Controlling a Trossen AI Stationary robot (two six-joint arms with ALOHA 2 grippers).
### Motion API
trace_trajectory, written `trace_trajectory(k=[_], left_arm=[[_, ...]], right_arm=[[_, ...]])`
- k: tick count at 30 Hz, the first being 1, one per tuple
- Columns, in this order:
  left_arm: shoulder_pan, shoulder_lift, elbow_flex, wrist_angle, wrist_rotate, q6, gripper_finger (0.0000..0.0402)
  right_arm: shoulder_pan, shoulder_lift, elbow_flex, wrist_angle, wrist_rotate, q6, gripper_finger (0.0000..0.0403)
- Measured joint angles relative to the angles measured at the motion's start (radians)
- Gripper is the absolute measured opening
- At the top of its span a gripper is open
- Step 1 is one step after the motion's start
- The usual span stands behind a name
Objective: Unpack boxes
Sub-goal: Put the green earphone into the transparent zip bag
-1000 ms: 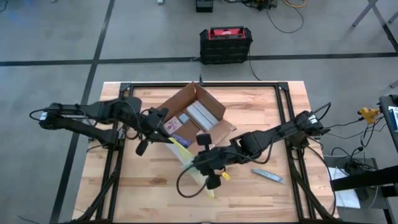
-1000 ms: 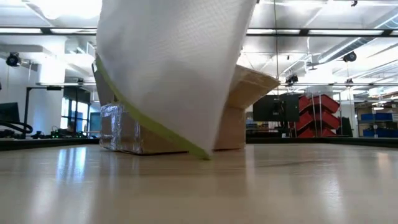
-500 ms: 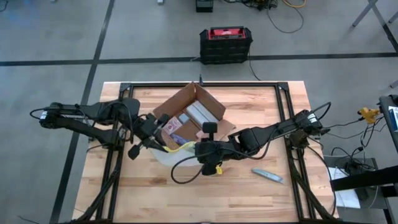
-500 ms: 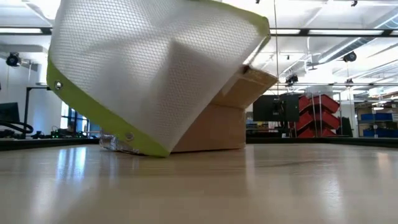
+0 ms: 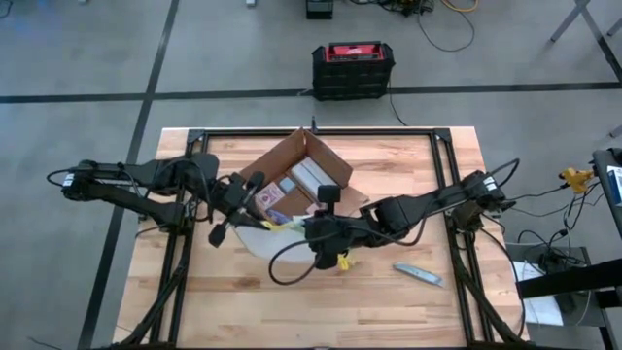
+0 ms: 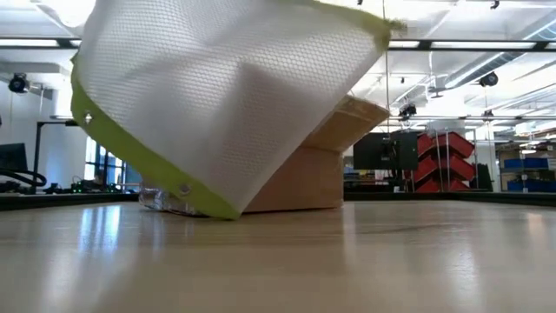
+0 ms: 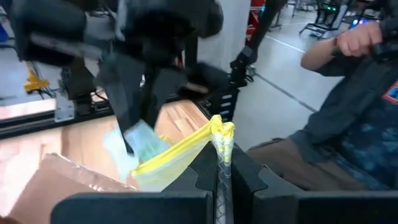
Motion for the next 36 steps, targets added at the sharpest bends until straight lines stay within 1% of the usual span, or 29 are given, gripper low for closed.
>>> trace_trajectory(k=[2,6,8,11,12,14,17,19,21,23,27,29,36], left_arm=[[0.0,0.0,0.0,0.003,0.0,0.0,0.0],[-0.001,-0.001,0.0,-0.001,0.033,0.005,0.0],[-0.001,0.0,0.0,-0.001,0.045,0.017,0.0],[-0.001,0.002,0.0,-0.001,0.046,0.021,0.0],[-0.001,0.003,0.0,-0.001,0.046,0.024,0.0],[-0.001,0.004,0.0,-0.001,0.046,0.026,0.0],[0.0,0.003,0.0,0.011,0.044,0.026,0.0],[0.0,0.003,0.0,0.027,0.044,0.027,0.0],[0.0,0.003,0.0,0.038,0.044,0.029,0.0],[0.0,0.003,0.0,0.043,0.042,0.047,0.0],[0.0,0.011,0.0,0.042,-0.04,0.043,0.0],[0.0,0.025,0.0,0.038,-0.07,0.033,0.0],[0.0,0.07,0.0,0.055,-0.08,0.027,0.0]], right_arm=[[0.0,0.003,-0.001,-0.007,0.013,0.0,0.0],[0.006,0.002,0.0,-0.009,0.111,-0.011,0.0],[0.005,0.002,0.002,-0.008,0.104,-0.018,0.0],[0.004,0.005,0.002,-0.012,0.029,-0.03,0.0],[0.005,0.007,0.002,-0.02,0.021,-0.034,0.0],[0.008,0.008,0.002,-0.043,0.031,-0.039,0.0],[0.008,0.004,0.003,-0.066,0.086,-0.036,0.0],[0.01,0.001,0.006,-0.064,0.087,-0.037,0.0],[0.015,0.0,0.007,-0.062,0.072,-0.038,0.0],[0.018,0.003,0.007,-0.063,0.031,-0.039,0.0],[0.027,0.005,0.007,-0.049,-0.085,-0.066,0.0],[0.032,0.005,0.007,-0.014,-0.122,-0.076,0.0],[0.027,0.007,0.007,0.105,-0.129,-0.051,0.0]])
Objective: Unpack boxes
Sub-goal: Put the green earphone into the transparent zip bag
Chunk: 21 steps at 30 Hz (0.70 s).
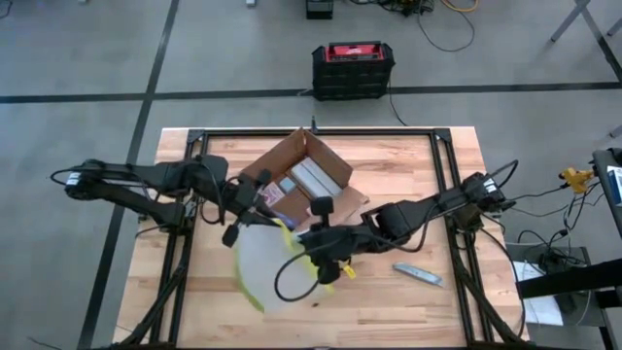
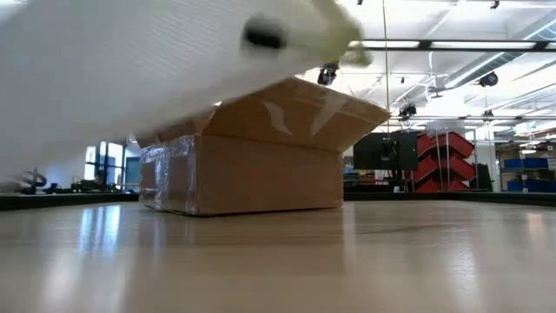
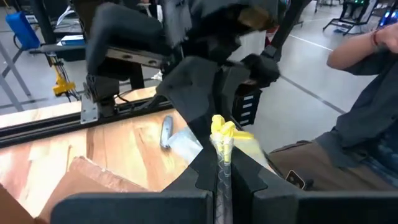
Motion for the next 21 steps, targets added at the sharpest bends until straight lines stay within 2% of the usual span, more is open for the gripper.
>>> trace_trajectory(k=[3,8,15,21], left_arm=[[0.0,0.019,0.0,-0.002,-0.007,0.0,0.0],[0.0,0.011,0.006,0.035,-0.02,0.021,0.0],[0.0,-0.003,0.119,-0.142,-0.288,0.043,0.0],[-0.015,-0.003,0.145,-0.175,-0.294,0.029,0.0]], right_arm=[[-0.002,0.005,0.0,0.031,-0.022,0.033,0.0],[-0.018,0.028,-0.001,0.033,-0.181,0.12,0.0],[-0.018,0.044,-0.002,0.055,-0.183,0.13,0.0],[-0.034,0.059,-0.028,0.056,-0.286,0.088,0.0]])
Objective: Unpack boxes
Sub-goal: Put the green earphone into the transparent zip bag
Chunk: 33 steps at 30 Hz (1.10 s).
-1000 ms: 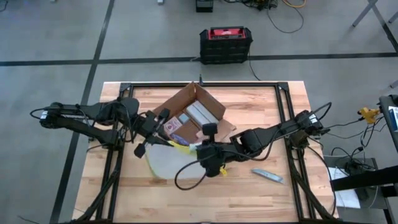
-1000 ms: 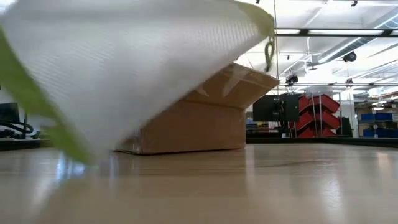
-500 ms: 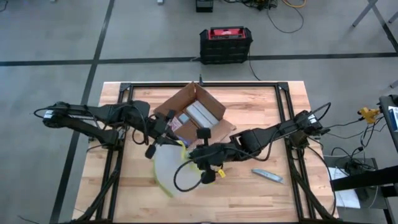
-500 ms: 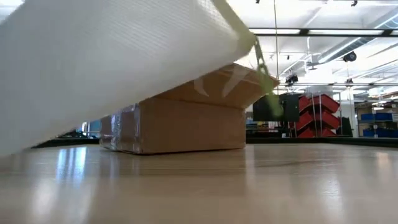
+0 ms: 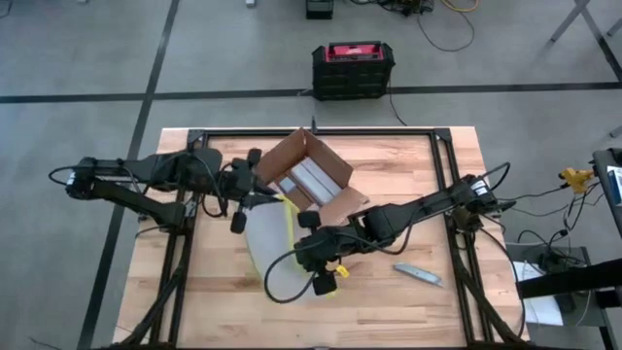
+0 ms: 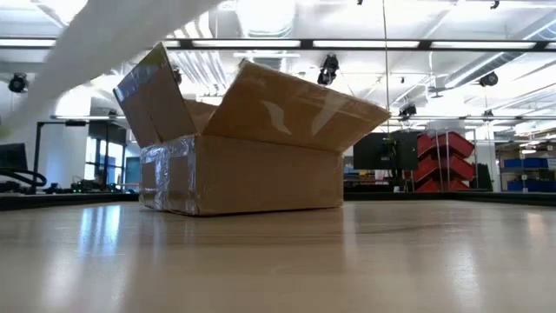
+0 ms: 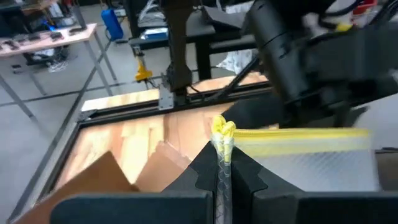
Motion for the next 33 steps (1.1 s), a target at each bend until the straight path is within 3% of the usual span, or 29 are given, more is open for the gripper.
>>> trace_trajectory(k=[5,9,15,20,26,33], left_arm=[[-0.062,-0.012,-0.024,0.026,0.001,-0.009,0.0],[-0.116,-0.026,-0.065,0.056,-0.018,-0.052,0.0],[-0.209,-0.091,-0.142,0.056,-0.183,-0.137,0.0],[-0.297,-0.17,-0.227,0.049,-0.338,-0.177,0.0],[-0.387,-0.271,-0.32,0.051,-0.493,-0.18,0.0],[-0.422,-0.373,-0.421,0.051,-0.541,-0.235,0.0]], right_arm=[[-0.01,0.0,-0.028,0.015,0.027,-0.086,0.0012],[-0.01,0.027,-0.037,0.028,0.03,-0.146,0.0063],[-0.01,0.045,-0.039,0.054,0.052,-0.21,0.0165],[-0.018,0.045,-0.053,0.059,0.063,-0.23,0.0218],[-0.022,0.041,-0.052,0.098,0.081,-0.256,0.0237],[-0.09,0.034,-0.052,0.073,0.079,-0.194,0.0231]])
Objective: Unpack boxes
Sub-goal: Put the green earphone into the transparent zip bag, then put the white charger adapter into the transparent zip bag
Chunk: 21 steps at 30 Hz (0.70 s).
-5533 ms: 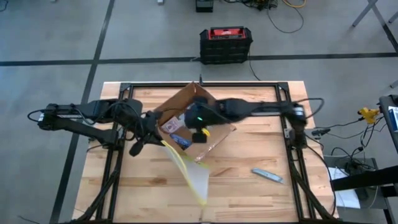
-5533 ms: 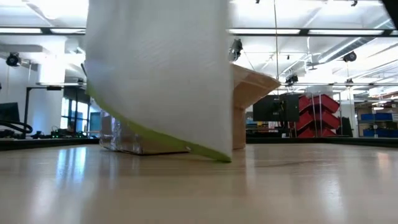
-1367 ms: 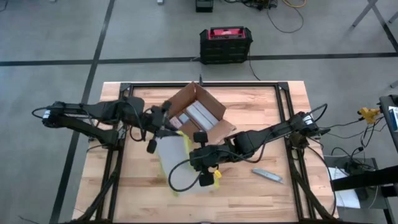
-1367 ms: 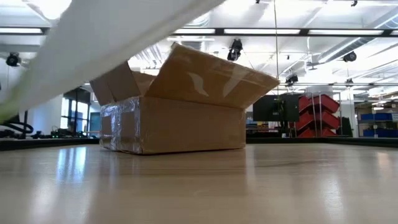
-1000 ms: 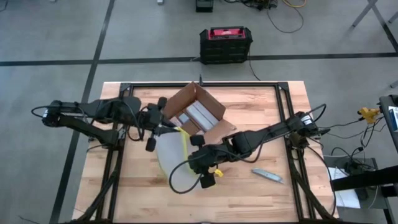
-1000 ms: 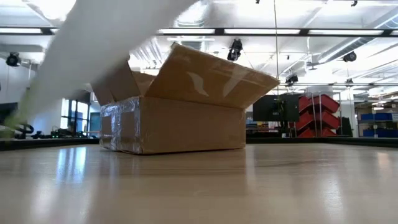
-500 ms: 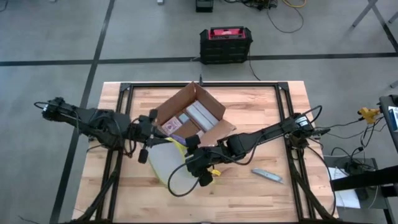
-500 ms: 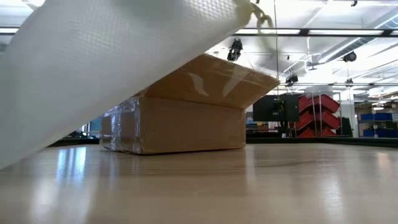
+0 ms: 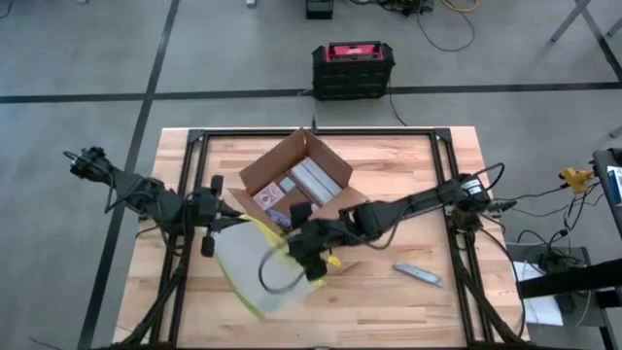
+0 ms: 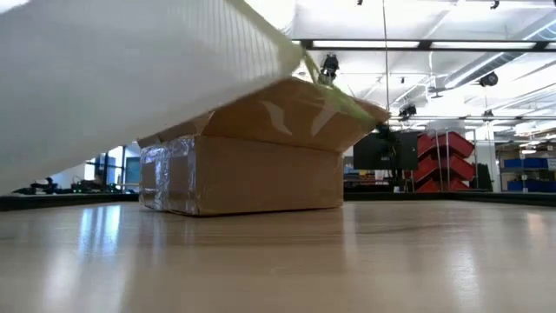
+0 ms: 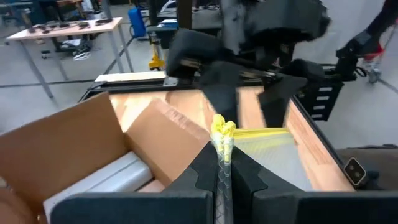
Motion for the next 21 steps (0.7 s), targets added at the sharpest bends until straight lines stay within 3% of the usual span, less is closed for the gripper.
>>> trace_trajectory(k=[10,16,21], left_arm=[[0.0,-0.037,-0.139,-0.055,-0.008,-0.177,0.0],[0.0,-0.035,-0.165,-0.047,-0.007,-0.214,0.0],[0.0,-0.037,-0.162,-0.038,-0.007,-0.214,0.0]], right_arm=[[-0.243,0.03,-0.085,-0.063,0.036,0.316,0.0222],[-0.345,0.119,-0.113,-0.013,-0.028,0.289,0.0223],[-0.371,0.23,-0.052,-0.007,-0.083,0.286,0.0232]])
